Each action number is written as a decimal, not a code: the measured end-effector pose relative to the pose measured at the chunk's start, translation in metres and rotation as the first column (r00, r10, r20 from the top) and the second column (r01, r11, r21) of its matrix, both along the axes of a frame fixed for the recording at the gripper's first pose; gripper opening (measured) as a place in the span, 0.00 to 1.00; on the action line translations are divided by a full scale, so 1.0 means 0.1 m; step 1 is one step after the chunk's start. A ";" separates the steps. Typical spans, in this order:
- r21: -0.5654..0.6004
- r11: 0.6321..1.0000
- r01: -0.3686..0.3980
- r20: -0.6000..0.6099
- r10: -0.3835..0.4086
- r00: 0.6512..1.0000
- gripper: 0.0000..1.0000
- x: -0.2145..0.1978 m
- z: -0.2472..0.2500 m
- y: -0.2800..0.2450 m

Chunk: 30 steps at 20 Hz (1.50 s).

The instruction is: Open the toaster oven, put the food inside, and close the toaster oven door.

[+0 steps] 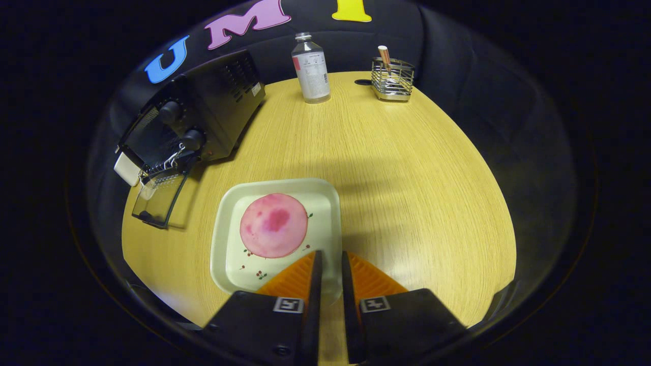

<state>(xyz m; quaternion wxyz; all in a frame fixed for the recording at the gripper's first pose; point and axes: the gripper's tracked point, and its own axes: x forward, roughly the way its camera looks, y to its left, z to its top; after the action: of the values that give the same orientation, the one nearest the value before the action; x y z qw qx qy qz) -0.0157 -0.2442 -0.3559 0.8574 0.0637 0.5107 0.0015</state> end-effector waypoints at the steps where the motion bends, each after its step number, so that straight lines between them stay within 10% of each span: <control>1: 0.009 1.000 0.002 0.005 -0.002 1.000 0.11 0.04 -0.07 -0.01; 21: 0.221 0.964 0.151 -0.065 -0.140 0.988 0.06 0.01 -0.05 0.19; 30: 0.394 0.860 0.325 -0.110 -0.306 0.945 0.06 -0.20 0.15 0.58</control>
<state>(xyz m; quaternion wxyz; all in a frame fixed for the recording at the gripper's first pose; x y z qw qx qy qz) -0.0352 -0.1862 -0.3405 0.8024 0.3236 0.5004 -0.0339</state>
